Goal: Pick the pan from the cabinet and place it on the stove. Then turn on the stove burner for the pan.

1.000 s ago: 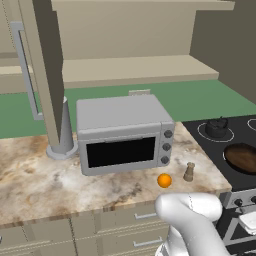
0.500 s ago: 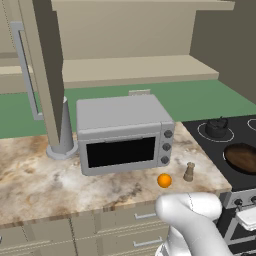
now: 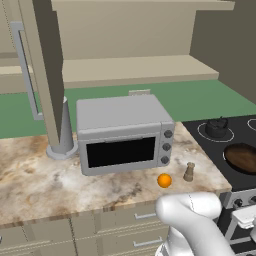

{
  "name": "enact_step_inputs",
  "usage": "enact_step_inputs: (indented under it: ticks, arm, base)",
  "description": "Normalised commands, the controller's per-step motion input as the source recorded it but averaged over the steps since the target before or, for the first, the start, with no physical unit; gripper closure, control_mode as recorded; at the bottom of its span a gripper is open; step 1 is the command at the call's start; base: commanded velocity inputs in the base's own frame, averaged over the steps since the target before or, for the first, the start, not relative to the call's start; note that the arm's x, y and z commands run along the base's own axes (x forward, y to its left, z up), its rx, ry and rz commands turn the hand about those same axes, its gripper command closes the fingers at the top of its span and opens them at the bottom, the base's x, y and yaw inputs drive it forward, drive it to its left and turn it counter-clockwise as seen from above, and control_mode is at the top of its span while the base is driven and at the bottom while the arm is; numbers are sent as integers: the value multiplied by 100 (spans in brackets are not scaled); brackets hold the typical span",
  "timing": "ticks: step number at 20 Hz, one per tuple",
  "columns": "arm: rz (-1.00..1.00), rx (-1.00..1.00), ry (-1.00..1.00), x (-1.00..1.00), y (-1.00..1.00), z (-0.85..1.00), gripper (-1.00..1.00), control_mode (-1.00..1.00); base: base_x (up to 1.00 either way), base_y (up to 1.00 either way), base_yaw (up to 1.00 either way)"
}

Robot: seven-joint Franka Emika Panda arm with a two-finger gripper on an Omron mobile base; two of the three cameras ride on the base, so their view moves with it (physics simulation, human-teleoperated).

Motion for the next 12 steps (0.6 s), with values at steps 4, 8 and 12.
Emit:
enact_step_inputs:
  ticks: [4,8,12]
  arm:
    - [0,0,1,11,0,-16,-100,-100]
    - [0,0,1,8,0,-17,-100,-100]
    - [0,0,0,5,0,-12,-100,-100]
  base:
    - [0,0,0]
    - [0,0,0]
    - [0,0,0]
